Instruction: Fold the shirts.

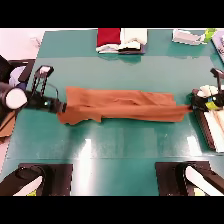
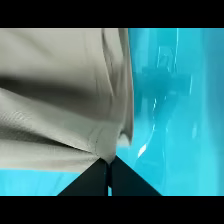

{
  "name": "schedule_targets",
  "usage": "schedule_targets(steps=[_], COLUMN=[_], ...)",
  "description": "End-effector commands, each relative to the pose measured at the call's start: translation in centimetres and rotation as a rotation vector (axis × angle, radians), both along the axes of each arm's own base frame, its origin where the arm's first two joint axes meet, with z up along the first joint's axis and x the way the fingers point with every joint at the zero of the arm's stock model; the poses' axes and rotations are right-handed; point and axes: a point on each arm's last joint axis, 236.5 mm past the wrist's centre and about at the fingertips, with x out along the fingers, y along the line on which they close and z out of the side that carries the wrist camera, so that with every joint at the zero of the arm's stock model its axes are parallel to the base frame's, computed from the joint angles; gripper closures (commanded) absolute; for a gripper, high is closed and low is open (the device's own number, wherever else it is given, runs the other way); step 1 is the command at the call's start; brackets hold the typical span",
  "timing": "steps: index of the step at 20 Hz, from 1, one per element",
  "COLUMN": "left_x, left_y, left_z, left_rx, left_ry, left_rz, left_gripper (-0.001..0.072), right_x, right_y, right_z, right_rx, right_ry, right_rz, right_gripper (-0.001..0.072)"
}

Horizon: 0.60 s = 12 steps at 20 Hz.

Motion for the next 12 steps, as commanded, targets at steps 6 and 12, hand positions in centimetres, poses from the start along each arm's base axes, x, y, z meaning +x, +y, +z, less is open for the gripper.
schedule_targets(steps=[6,12], left_x=[13.5,14.5], left_y=[-1.3,-1.5], left_z=[-4.2,-6.2], left_rx=[0.025,0.029], left_ry=[-0.083,-0.055], left_rz=[-0.065,-0.061], left_gripper=[0.0683,0.0535], right_x=[12.1,15.1], right_y=[1.8,2.9], right_z=[-3.4,-6.2], right_rx=[0.013,0.022], right_ry=[0.004,0.05], right_rz=[0.04,0.076], right_gripper=[0.0697,0.0664])
